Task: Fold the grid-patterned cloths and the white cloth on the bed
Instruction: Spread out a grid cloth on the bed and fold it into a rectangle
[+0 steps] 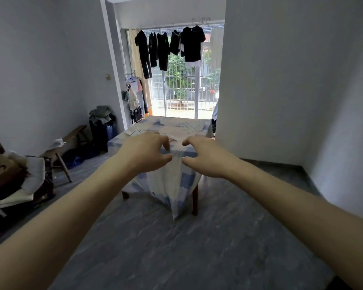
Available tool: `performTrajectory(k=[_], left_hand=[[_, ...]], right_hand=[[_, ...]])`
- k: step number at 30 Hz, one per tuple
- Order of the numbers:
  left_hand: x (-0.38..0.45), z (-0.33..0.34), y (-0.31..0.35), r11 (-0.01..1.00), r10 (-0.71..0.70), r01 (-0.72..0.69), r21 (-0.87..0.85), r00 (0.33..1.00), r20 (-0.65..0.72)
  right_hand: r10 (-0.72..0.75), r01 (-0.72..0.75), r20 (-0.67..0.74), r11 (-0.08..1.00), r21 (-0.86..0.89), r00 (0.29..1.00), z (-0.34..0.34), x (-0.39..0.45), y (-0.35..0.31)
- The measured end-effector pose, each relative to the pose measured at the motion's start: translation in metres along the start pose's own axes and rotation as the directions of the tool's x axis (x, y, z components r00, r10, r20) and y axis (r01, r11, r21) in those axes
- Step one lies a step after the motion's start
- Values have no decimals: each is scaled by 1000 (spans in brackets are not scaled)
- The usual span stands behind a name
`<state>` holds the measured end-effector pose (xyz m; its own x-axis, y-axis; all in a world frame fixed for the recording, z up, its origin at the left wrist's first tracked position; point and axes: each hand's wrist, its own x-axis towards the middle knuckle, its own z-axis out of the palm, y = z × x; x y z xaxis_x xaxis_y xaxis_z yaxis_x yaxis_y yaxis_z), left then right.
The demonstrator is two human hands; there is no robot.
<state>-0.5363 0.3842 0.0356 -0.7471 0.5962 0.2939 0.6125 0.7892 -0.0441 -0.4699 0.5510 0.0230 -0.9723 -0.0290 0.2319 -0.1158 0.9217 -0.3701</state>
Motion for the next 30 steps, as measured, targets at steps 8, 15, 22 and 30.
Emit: performTrajectory(k=[8, 15, 22, 30], left_hand=[[45, 34, -47, 999, -44, 44, 9, 999, 5], [110, 60, -108, 999, -25, 25, -40, 1000, 0], [182, 63, -180, 997, 57, -58, -55, 998, -19], [249, 97, -230, 991, 75, -75, -111, 997, -4]], right_hand=[[-33, 33, -44, 999, 7, 999, 22, 73, 5], [-7, 7, -71, 1000, -3, 997, 44, 159, 0], [4, -7, -55, 999, -44, 998, 50, 253, 2], [55, -61, -108, 997, -56, 993, 67, 330, 16]])
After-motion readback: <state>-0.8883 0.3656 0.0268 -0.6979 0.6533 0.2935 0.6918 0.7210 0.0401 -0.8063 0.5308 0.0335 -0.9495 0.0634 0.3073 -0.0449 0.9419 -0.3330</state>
